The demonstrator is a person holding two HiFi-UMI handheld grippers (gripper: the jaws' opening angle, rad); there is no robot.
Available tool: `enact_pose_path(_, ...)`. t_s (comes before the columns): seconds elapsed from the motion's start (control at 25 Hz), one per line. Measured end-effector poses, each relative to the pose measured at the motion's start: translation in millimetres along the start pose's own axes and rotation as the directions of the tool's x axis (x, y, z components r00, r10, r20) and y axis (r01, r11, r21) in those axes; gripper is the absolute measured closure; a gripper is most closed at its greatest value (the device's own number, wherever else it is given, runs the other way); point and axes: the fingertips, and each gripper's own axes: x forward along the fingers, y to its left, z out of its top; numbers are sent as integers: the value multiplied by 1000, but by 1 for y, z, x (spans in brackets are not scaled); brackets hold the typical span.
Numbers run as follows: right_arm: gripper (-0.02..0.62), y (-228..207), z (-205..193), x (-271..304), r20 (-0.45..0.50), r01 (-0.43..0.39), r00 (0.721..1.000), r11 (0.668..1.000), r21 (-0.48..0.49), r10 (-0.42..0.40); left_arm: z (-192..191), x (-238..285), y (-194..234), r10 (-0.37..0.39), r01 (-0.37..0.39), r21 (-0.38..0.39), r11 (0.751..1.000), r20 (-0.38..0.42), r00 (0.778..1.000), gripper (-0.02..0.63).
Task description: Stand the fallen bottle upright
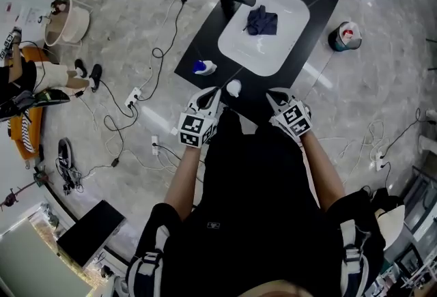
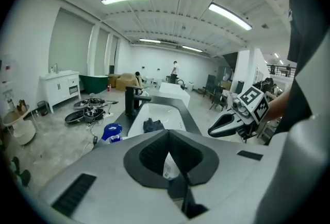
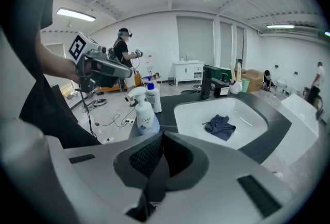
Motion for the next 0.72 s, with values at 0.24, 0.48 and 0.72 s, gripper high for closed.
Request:
enact_pose_path(0.24,535,5,24,14,16,23,1000,999,28,-23,-26,0,18,-63,63,-1,998,-48,997,592)
enact_pose_path(0.48,535,11,38,32,8,72,997,996,48,-72,-40,-2,35,-141,145,36,989,-102,985,592)
enact_pose_path(0.72,535,10,44,42,0,153,988,984,87,-154,-48,3,48,-213,229,104,968,-150,966,592)
